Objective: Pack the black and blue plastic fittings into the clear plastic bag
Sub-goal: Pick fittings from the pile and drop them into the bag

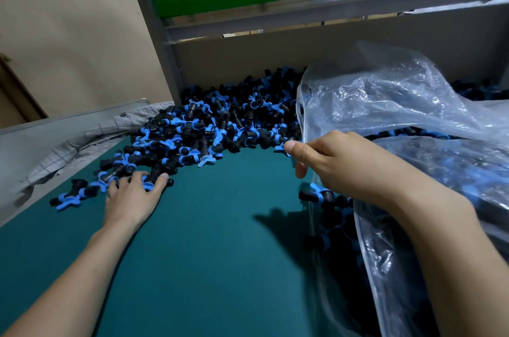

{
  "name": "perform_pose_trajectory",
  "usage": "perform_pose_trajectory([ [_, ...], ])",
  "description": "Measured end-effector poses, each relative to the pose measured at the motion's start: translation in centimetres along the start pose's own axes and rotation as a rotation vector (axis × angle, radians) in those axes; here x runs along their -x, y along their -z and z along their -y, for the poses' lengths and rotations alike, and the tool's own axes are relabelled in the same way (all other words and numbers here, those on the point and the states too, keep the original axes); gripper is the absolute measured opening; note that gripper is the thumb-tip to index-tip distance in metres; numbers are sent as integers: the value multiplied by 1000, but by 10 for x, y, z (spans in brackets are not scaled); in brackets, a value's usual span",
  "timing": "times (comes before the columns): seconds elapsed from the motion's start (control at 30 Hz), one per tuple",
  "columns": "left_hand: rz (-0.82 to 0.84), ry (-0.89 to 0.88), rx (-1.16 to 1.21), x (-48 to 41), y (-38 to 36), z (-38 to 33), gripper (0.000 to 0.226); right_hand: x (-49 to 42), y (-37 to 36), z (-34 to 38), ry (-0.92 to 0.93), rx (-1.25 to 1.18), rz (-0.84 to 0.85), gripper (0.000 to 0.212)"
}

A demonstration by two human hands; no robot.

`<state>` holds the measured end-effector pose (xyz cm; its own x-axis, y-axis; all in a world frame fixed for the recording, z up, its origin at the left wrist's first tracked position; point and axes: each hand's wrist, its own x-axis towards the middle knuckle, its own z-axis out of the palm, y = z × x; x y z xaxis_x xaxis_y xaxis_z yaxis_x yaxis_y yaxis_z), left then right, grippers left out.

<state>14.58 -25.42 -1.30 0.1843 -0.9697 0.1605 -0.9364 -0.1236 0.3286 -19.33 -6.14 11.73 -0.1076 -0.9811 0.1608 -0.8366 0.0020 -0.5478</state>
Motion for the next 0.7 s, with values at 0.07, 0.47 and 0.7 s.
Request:
perform_pose_trajectory([
  [0.07,-8,-56,5,7,1,-1,81,-1,0,0,3,3,2,58],
  [0.47,-27,-285,256,86,-1,-37,46,-2,-7,1,35,66,102,45],
  [0.7,-75,-288,856,145,-12,-110,21,-3,-13,-2,39,63,218,32],
])
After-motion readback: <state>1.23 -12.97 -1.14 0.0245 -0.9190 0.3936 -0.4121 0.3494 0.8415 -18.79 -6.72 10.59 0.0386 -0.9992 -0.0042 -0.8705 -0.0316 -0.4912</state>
